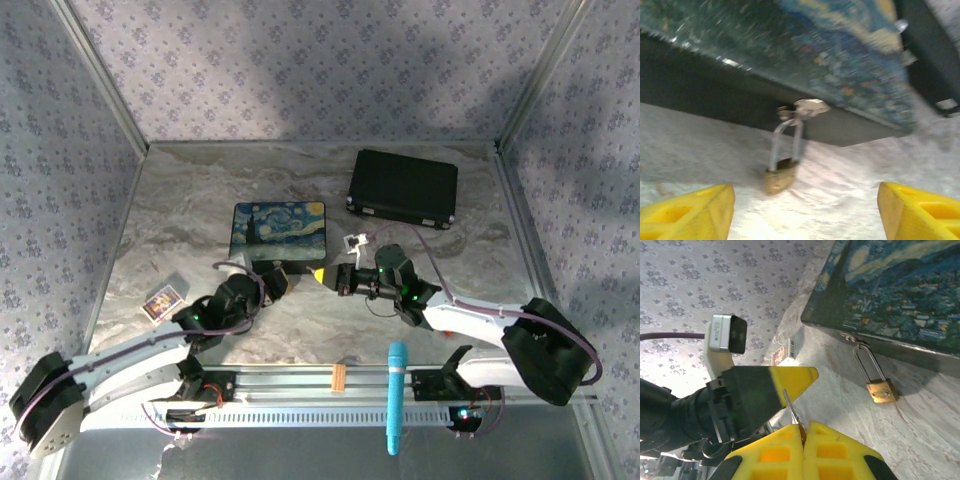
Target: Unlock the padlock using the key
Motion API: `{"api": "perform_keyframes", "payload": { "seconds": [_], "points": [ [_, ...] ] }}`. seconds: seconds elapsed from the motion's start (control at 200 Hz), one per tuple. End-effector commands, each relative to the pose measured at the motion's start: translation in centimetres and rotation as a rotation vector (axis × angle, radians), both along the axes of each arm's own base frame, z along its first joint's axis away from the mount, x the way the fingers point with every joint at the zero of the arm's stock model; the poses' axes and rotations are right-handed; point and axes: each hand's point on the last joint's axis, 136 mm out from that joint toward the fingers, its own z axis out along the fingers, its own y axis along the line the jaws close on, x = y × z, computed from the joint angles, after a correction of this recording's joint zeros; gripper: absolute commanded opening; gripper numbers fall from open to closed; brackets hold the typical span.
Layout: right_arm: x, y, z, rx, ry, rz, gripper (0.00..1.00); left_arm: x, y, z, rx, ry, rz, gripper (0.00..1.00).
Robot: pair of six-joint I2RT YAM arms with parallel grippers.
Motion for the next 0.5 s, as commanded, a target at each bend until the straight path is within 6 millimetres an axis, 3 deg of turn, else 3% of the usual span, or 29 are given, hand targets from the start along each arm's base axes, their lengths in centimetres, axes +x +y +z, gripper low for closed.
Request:
{"api": "perform_keyframes", "payload": {
  "seconds": [0.0, 0.145, 0.495],
  "points": [
    [0.0, -0.1, -1.1, -0.024, -0.01, -0.007, 0.0, 1.0, -0.3, -0.3, 0.047, -0.056, -0.008, 0.69],
    [-0.1, 0.3, -1.6, -0.029, -0.007, -0.001, 0.0, 1.8, -1.4, -0.7, 0.061, -0.064, -0.026, 0.64],
    [-0.2, 0.5, -2.4, -0.031, 0.006, 0.009, 0.0, 3.0, -4.1, -2.8, 0.032, -0.043, -0.116, 0.63]
  ]
}}
